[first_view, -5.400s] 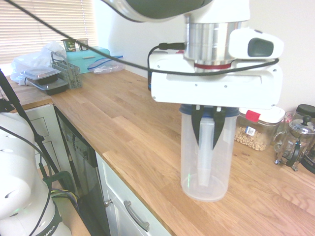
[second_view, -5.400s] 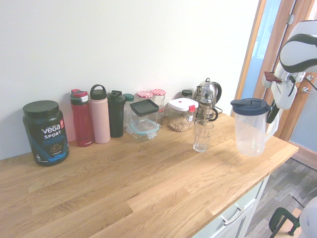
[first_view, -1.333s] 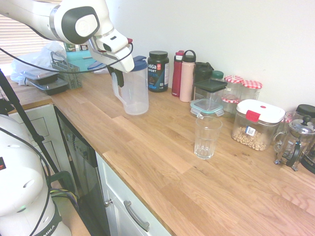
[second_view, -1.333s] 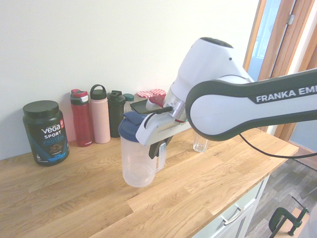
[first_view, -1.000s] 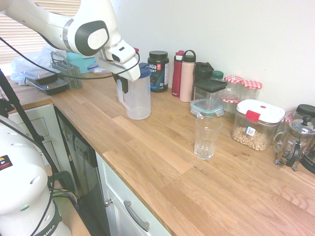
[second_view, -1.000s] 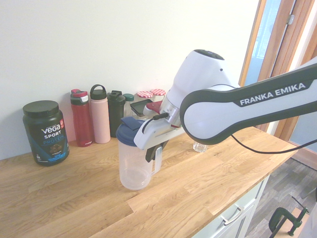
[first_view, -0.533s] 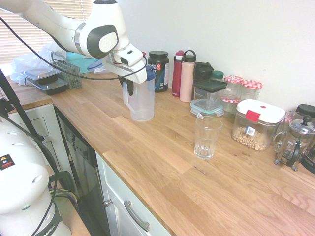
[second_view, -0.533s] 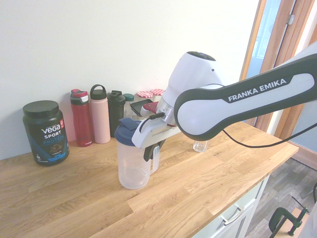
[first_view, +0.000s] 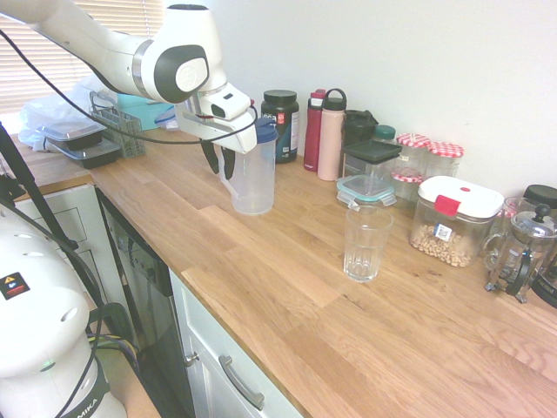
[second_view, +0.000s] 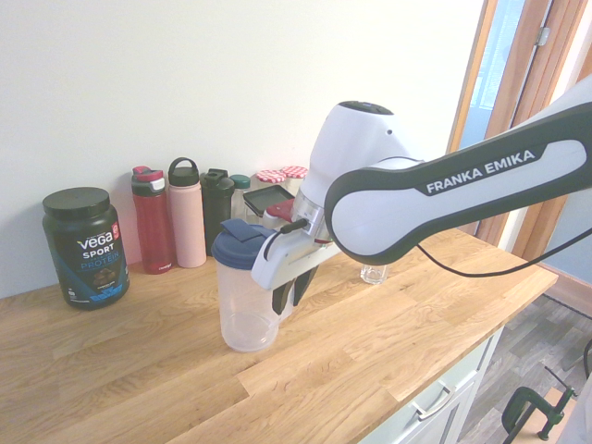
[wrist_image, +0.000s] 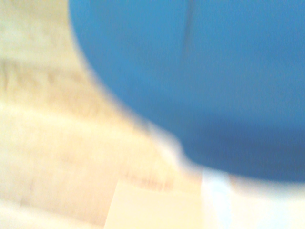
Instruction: Pour me some water
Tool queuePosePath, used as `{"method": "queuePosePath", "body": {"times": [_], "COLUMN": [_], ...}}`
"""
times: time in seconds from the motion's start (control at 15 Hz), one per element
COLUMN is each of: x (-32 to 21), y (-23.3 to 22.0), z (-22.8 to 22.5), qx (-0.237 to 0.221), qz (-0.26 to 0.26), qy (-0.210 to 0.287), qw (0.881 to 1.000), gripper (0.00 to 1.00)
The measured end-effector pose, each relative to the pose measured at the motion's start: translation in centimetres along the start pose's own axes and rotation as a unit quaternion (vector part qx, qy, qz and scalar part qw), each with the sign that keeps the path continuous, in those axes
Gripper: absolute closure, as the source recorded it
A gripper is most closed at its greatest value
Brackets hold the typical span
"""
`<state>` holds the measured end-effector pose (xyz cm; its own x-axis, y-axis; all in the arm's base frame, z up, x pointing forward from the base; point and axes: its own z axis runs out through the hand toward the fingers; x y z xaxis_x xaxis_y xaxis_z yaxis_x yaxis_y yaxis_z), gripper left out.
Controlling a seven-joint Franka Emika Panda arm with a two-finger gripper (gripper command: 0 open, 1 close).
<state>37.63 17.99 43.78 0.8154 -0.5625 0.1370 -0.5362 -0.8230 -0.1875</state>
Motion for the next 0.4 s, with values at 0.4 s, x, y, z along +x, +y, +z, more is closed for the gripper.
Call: {"method": "queuePosePath", "body": {"times": [0.4], "x": [0.4], "y": [9.4], "z": [-4.8], "qx": [-0.039], "qz": [0.069], "qy": [-0.017], "qw": [0.997], "gripper": [0.00]}}
